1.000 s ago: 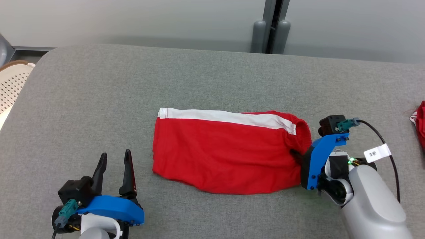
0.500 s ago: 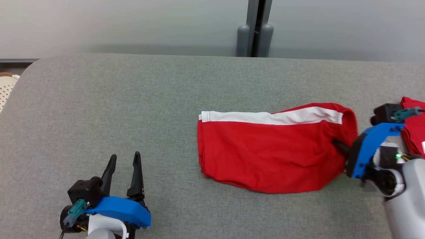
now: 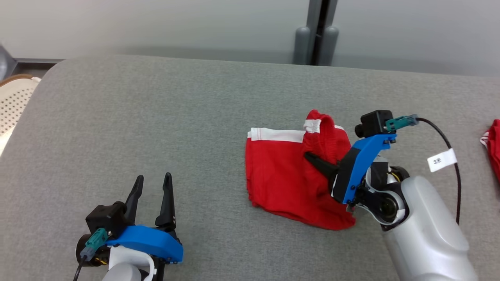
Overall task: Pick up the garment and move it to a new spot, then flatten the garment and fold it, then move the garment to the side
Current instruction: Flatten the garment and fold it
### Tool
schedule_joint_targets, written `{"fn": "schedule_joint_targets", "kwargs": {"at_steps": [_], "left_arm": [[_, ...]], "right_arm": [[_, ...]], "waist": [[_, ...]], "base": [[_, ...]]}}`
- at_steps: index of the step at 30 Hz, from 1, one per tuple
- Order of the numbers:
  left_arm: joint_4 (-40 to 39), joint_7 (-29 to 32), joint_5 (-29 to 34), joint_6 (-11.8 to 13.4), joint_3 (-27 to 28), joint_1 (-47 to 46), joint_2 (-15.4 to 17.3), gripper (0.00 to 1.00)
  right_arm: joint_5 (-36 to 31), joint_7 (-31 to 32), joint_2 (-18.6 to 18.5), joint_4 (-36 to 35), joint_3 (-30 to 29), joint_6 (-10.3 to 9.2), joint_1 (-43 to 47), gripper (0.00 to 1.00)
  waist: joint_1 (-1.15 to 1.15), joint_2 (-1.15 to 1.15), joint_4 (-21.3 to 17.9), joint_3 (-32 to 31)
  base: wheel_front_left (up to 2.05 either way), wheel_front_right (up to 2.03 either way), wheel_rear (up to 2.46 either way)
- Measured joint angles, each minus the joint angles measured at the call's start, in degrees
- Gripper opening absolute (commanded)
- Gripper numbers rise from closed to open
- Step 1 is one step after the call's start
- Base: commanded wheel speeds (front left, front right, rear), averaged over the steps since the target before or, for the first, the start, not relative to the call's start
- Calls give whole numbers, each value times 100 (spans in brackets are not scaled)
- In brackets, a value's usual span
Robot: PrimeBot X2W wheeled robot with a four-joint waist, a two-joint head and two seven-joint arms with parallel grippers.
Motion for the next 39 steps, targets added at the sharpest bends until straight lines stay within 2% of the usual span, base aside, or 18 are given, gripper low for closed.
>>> {"fn": "schedule_joint_targets", "kwargs": {"at_steps": [7,9,10,13,18,22,30,35,39], "left_arm": [[88,-25,-3,-31,-96,-26,-99,100],[123,-49,-12,-35,-113,-32,-116,100],[146,-53,-16,-36,-120,-38,-129,100],[200,-81,-18,-36,-131,-57,-147,100],[248,-125,-18,-36,-130,-82,-154,100],[247,-153,-4,-46,-132,-151,-144,100],[231,-212,94,-45,-143,-361,-120,100],[286,-261,126,-5,-79,-372,-122,100],[364,-304,135,-26,-49,-309,-133,100]], "right_arm": [[298,-439,37,832,480,0,-385,0],[423,-668,49,1104,536,0,-511,45],[442,-768,49,1250,586,0,-582,100],[584,-1011,42,1521,831,0,-748,100],[1012,-1394,47,1560,1246,0,-961,100],[895,-1835,47,1626,1385,0,-1070,100],[-129,-3292,-142,1656,1216,1,-1048,100],[-849,-4096,-199,1545,896,1,-542,100],[-1336,-4622,-199,1388,379,1,65,100]], "waist": [[0,0,340,70],[0,0,422,92],[0,0,456,104],[0,0,523,130],[0,0,479,148],[0,0,332,144],[0,0,-47,34],[0,0,-281,-112],[0,0,-379,-313]], "base": [[0,0,0],[0,0,0],[0,0,0],[0,0,0],[0,0,0],[0,0,0],[0,0,0],[0,0,0],[0,0,0]]}}
